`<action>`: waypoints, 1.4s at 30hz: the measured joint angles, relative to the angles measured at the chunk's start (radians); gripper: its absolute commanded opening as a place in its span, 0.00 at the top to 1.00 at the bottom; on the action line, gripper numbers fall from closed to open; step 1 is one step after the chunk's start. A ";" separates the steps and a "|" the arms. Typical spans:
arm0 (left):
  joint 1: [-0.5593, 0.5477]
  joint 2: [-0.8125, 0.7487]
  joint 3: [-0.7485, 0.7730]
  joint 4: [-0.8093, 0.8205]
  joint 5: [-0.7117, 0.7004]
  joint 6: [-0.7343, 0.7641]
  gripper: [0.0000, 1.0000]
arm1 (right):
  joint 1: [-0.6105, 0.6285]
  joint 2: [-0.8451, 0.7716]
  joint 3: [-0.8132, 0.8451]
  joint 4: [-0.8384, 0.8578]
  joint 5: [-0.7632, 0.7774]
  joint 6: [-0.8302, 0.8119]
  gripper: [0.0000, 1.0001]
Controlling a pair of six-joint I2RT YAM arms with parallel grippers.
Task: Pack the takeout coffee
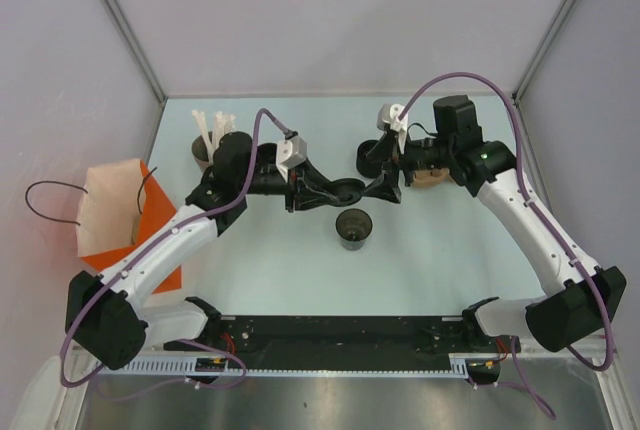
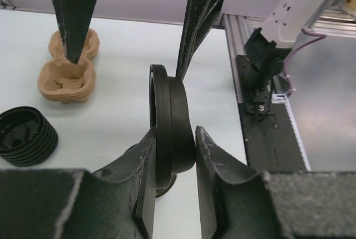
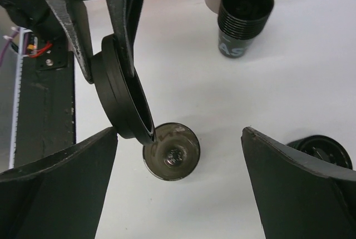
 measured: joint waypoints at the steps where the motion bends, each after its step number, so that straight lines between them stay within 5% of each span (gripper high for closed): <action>1: 0.003 0.000 -0.002 0.011 0.014 -0.019 0.69 | 0.000 0.000 0.000 -0.001 -0.019 0.000 0.03; 16: 0.031 -0.006 -0.048 0.248 0.143 -0.240 0.70 | -0.042 0.001 0.000 -0.064 -0.313 0.002 0.09; 29: 0.049 -0.008 -0.090 0.391 0.131 -0.359 0.70 | -0.003 0.030 -0.033 0.006 -0.288 0.116 0.24; 32: 0.049 -0.008 -0.097 0.409 0.123 -0.372 0.69 | 0.011 0.031 -0.037 0.031 -0.269 0.137 0.30; 37: 0.049 -0.008 -0.098 0.422 0.118 -0.386 0.57 | 0.015 0.031 -0.039 0.050 -0.260 0.154 0.59; 42: 0.052 -0.006 -0.099 0.430 0.100 -0.391 0.33 | 0.016 0.030 -0.041 0.050 -0.264 0.153 0.77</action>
